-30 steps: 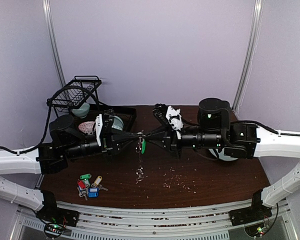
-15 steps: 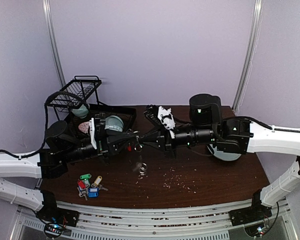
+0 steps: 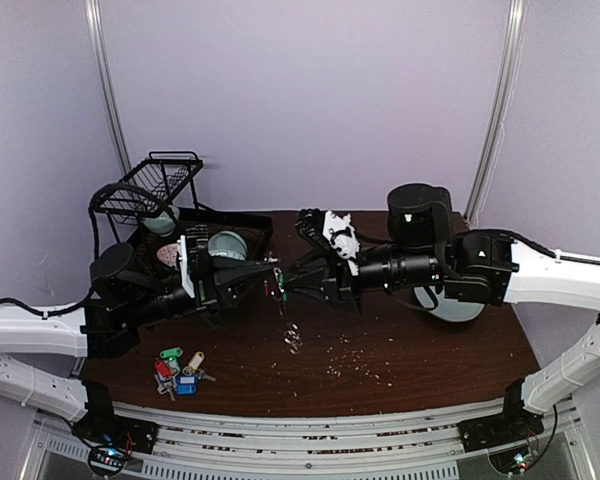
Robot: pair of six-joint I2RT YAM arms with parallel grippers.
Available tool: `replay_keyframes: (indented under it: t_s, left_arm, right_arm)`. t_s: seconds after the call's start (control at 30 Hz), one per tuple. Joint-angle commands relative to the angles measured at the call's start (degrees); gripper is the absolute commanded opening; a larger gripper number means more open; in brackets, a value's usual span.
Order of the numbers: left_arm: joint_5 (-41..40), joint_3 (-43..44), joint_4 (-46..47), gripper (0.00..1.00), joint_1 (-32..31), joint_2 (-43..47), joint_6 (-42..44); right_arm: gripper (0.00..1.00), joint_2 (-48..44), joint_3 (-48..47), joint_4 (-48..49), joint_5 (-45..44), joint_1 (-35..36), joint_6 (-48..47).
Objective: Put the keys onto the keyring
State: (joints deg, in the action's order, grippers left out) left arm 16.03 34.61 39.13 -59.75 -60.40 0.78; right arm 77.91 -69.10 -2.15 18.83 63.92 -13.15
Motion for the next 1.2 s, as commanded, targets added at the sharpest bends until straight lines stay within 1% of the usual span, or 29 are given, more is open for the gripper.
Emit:
replay_keyframes:
  t_s: [0.0,0.2,0.27,0.4,0.57,0.63,0.7,0.8,0.87,0.9,0.93,1.07,1.13,1.17]
  left_arm:
    - [-0.6,-0.4,3.9,0.00,-0.4,1.7,0.0]
    - [-0.6,-0.4,3.2,0.00,-0.4,2.5,0.2]
    - [-0.5,-0.3,3.5,0.00,-0.4,2.7,0.1]
    - [-0.3,-0.4,3.5,0.00,-0.4,2.7,0.0]
    - [0.1,-0.2,3.3,0.00,-0.4,2.2,0.1]
    - [0.2,0.1,3.1,0.00,-0.4,2.0,0.3]
    - [0.3,0.1,3.2,0.00,-0.4,2.1,0.3]
    - [0.3,0.3,3.1,0.00,-0.4,2.0,0.7]
    - [0.6,0.7,2.7,0.00,-0.4,1.7,0.9]
    - [0.7,0.8,2.5,0.00,-0.4,1.5,0.9]
    - [0.8,0.9,2.5,0.00,-0.4,1.6,0.8]
    - [0.4,0.6,1.4,0.00,-0.4,2.1,-0.6]
    - [-0.1,1.9,-3.8,0.00,-0.4,2.9,-1.5]
    - [-0.5,3.0,-7.2,0.07,-0.4,3.2,-1.4]
  right_arm:
    - [0.29,-5.6,0.8,1.0,-2.7,-1.1,0.0]
    - [0.30,-4.1,-1.2,4.9,2.3,-1.2,1.6]
    - [0.29,-3.1,-1.7,5.4,3.2,-1.2,1.7]
    - [0.24,-1.7,-1.5,7.6,4.1,-1.2,2.4]
    - [0.23,-0.2,-1.7,10.5,6.7,-1.2,3.6]
    - [0.20,0.7,-1.9,11.0,7.0,-1.2,3.8]
    - [0.14,1.2,-2.0,11.0,7.3,-1.2,3.8]
    - [0.12,1.7,-1.9,11.2,7.6,-1.2,4.0]
    - [0.06,1.7,-2.0,11.1,8.0,-1.2,4.1]
    - [0.01,1.7,-2.0,11.0,8.1,-1.2,4.0]
    - [0.00,1.5,-2.0,10.9,8.1,-1.2,3.9]
    - [0.00,0.4,-2.1,8.7,6.9,-1.1,3.0]
    - [0.00,-0.3,-3.3,3.9,5.3,-1.2,1.7]
    - [0.00,-0.6,-4.2,1.3,4.3,-1.2,0.7]
